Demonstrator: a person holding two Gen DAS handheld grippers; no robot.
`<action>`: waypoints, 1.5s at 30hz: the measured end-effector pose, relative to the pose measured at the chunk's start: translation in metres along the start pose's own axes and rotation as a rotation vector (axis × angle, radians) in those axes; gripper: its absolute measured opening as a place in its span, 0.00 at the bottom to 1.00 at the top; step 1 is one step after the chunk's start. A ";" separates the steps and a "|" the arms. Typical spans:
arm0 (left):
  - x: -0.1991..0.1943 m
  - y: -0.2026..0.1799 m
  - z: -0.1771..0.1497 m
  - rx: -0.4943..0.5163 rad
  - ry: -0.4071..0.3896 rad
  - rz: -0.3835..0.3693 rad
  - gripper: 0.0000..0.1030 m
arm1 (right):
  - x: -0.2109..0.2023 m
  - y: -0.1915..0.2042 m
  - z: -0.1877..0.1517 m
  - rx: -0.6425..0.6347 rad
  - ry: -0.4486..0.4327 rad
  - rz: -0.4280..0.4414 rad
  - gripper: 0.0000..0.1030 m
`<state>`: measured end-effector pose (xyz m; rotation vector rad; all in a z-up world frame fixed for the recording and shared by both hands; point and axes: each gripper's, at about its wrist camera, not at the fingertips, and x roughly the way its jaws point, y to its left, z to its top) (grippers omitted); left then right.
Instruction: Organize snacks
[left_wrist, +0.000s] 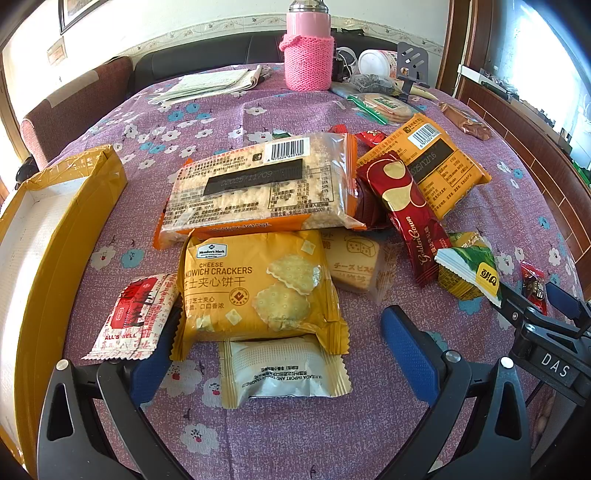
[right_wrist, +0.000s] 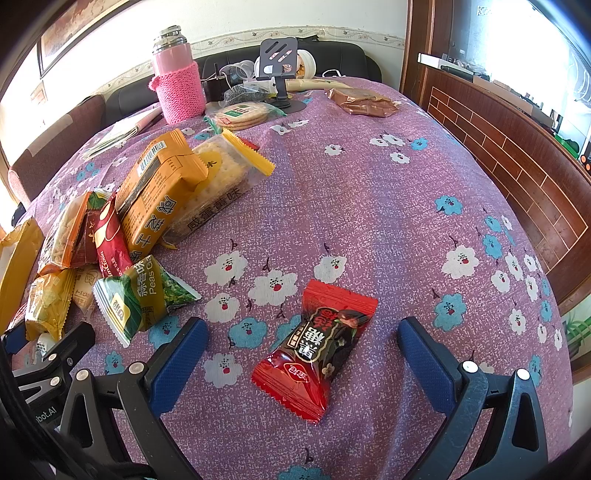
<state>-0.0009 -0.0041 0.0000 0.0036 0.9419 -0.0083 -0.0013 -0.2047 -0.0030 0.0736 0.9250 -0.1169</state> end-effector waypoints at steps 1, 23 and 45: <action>0.000 0.000 0.000 0.000 0.000 0.000 1.00 | 0.000 0.000 0.000 0.000 0.000 0.000 1.00; -0.020 0.002 -0.024 0.081 0.083 -0.062 1.00 | -0.003 0.001 -0.001 -0.032 0.003 0.021 1.00; -0.186 0.170 -0.067 -0.220 -0.296 -0.130 0.93 | -0.007 -0.001 -0.006 -0.053 0.124 0.023 1.00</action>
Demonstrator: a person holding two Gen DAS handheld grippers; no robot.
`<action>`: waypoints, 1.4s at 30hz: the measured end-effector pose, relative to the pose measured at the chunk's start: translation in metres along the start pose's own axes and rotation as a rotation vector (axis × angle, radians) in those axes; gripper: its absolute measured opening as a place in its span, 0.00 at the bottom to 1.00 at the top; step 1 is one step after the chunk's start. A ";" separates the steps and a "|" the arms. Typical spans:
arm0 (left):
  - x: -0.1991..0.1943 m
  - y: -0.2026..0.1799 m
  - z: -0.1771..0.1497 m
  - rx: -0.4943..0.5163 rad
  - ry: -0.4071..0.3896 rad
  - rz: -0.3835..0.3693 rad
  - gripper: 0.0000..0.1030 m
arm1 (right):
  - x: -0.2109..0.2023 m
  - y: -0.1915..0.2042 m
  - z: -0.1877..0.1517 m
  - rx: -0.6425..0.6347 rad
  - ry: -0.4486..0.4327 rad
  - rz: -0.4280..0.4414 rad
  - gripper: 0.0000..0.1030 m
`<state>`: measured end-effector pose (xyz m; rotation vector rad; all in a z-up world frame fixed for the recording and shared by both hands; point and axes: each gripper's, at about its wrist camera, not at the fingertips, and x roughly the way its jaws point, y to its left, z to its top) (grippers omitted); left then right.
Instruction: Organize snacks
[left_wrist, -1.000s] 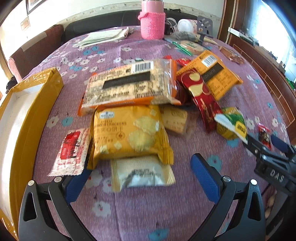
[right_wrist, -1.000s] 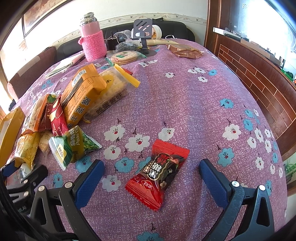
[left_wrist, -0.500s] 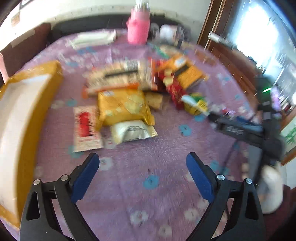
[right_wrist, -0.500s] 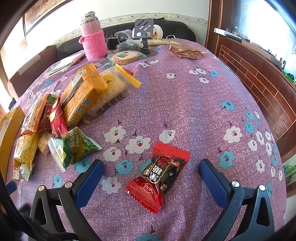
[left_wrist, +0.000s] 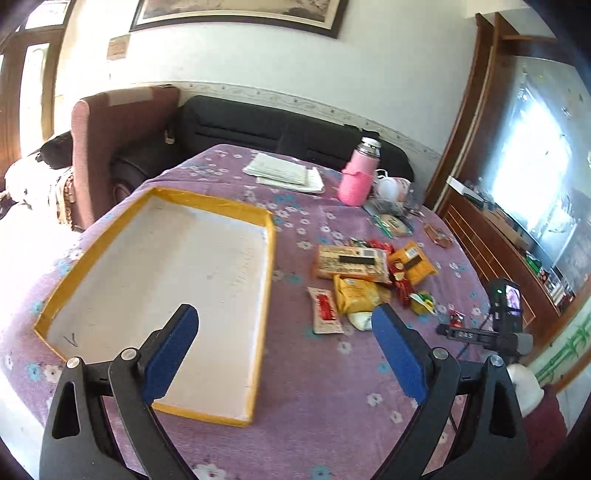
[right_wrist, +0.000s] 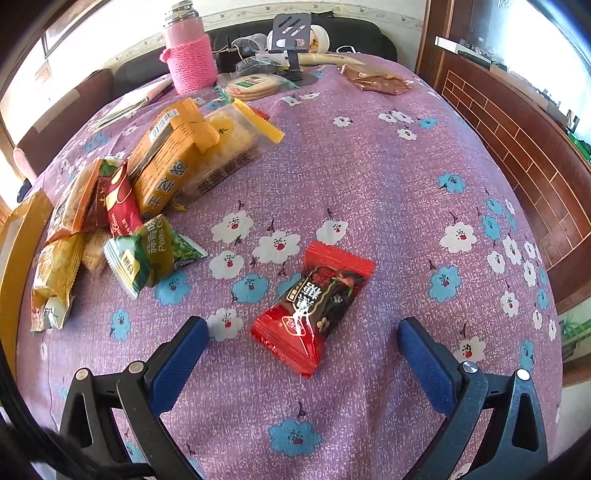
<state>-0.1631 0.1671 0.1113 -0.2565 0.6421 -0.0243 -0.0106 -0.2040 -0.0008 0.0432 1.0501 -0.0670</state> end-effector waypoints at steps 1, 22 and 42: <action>0.001 0.003 -0.001 -0.005 0.002 0.001 0.93 | 0.000 -0.001 0.000 0.000 0.009 0.001 0.99; 0.038 -0.032 0.002 0.093 0.069 -0.144 0.89 | -0.037 0.020 0.011 0.124 -0.113 0.422 0.56; 0.172 -0.098 0.034 0.151 0.322 -0.196 0.89 | -0.020 0.064 0.012 0.019 -0.213 0.303 0.27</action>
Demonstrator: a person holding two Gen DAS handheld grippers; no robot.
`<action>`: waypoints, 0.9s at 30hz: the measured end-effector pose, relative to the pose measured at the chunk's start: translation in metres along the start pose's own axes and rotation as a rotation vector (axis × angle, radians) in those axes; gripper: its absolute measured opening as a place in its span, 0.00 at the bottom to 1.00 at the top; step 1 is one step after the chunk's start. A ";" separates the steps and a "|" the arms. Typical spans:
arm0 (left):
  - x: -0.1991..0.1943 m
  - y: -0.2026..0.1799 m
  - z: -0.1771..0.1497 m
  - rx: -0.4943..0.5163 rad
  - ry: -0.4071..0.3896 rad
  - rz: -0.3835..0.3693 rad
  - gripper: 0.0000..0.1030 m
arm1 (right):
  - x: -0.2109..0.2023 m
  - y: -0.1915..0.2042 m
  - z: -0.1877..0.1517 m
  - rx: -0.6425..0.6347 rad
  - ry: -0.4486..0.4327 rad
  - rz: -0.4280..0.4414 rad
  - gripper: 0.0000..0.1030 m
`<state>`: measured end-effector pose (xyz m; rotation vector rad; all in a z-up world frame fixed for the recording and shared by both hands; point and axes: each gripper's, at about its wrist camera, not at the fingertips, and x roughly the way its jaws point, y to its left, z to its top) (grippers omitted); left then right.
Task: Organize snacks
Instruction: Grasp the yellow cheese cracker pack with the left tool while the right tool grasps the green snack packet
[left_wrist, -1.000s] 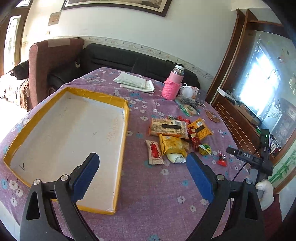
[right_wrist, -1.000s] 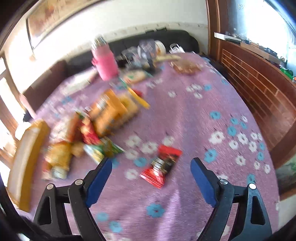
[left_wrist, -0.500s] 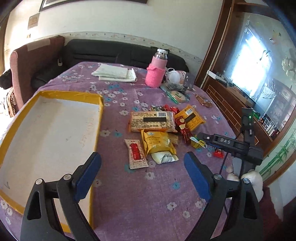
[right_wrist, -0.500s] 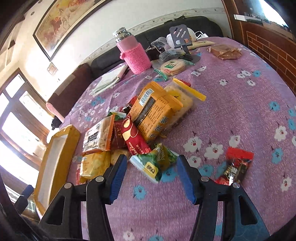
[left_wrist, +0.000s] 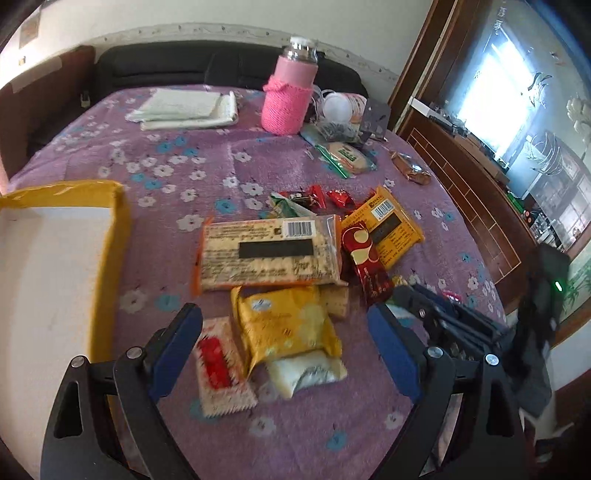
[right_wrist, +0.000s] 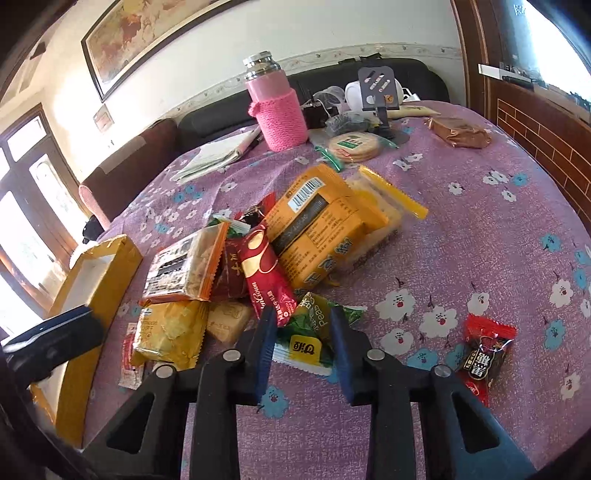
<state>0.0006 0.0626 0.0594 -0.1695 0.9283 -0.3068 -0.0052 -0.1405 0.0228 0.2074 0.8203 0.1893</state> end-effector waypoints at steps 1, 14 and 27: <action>0.010 0.000 0.003 -0.009 0.021 -0.004 0.89 | -0.001 0.000 0.000 0.000 -0.001 0.004 0.26; 0.022 -0.038 -0.036 0.182 0.182 -0.080 0.54 | -0.007 -0.034 0.005 0.160 0.024 0.153 0.20; 0.021 -0.051 -0.029 0.235 0.067 0.025 0.72 | -0.017 -0.068 0.010 0.315 -0.019 0.199 0.45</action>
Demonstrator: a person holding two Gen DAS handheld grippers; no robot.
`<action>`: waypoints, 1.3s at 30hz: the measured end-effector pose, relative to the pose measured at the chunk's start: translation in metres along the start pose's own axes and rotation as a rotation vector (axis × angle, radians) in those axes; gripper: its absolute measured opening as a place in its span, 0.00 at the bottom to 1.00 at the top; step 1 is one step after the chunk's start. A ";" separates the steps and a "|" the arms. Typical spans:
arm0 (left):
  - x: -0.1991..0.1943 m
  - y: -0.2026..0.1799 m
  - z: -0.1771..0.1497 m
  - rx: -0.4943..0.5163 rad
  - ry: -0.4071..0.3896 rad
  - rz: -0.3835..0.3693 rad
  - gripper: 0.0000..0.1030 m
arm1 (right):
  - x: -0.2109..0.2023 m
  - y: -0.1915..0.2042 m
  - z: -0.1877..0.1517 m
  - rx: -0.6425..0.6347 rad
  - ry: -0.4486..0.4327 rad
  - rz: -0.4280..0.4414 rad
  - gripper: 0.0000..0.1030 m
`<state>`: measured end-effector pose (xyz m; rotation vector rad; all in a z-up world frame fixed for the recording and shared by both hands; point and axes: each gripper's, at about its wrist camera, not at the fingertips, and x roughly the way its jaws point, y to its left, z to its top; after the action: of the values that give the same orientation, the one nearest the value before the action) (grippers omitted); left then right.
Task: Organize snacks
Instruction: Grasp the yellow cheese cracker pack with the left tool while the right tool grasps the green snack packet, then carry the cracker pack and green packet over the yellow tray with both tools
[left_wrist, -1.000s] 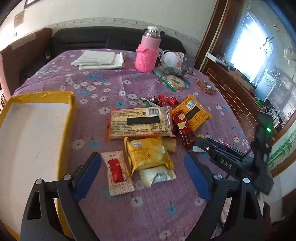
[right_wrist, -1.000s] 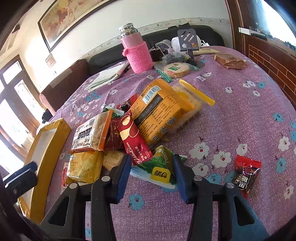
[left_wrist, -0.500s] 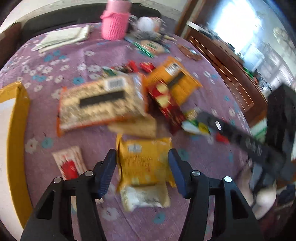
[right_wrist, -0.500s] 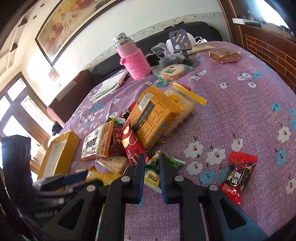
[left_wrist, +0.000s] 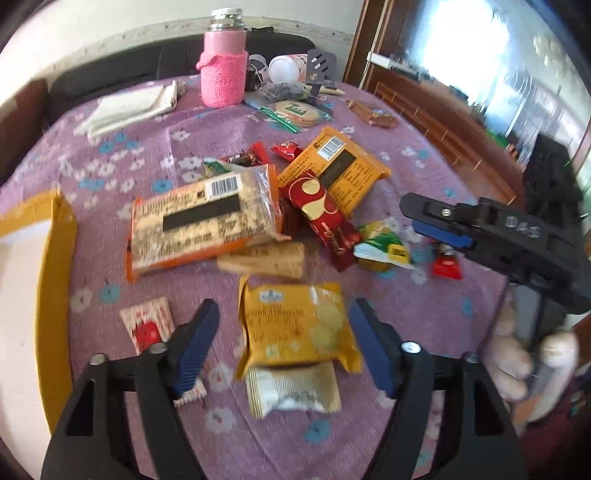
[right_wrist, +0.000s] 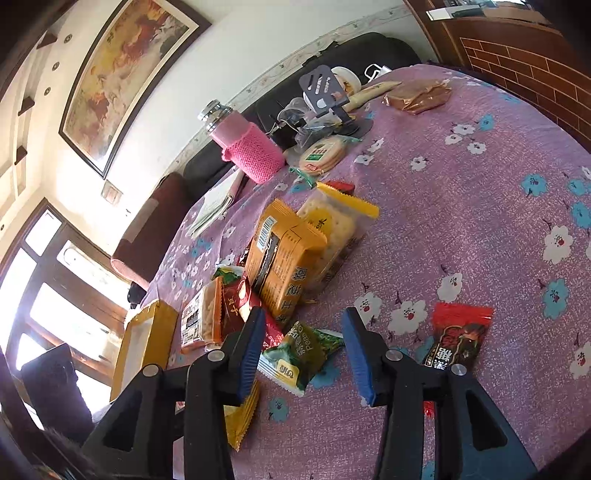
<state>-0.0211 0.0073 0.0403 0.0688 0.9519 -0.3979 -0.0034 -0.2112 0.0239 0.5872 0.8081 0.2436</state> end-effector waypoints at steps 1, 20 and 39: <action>0.006 -0.006 0.001 0.027 0.008 0.021 0.72 | 0.002 0.001 0.000 -0.003 0.012 0.009 0.45; -0.005 -0.016 -0.016 0.061 -0.041 0.059 0.56 | 0.030 0.040 -0.025 -0.242 0.058 -0.138 0.47; -0.122 0.067 -0.064 -0.237 -0.258 0.057 0.56 | 0.009 0.053 -0.033 -0.277 -0.009 -0.109 0.01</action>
<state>-0.1094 0.1208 0.0927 -0.1674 0.7348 -0.2327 -0.0205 -0.1508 0.0316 0.2828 0.7793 0.2477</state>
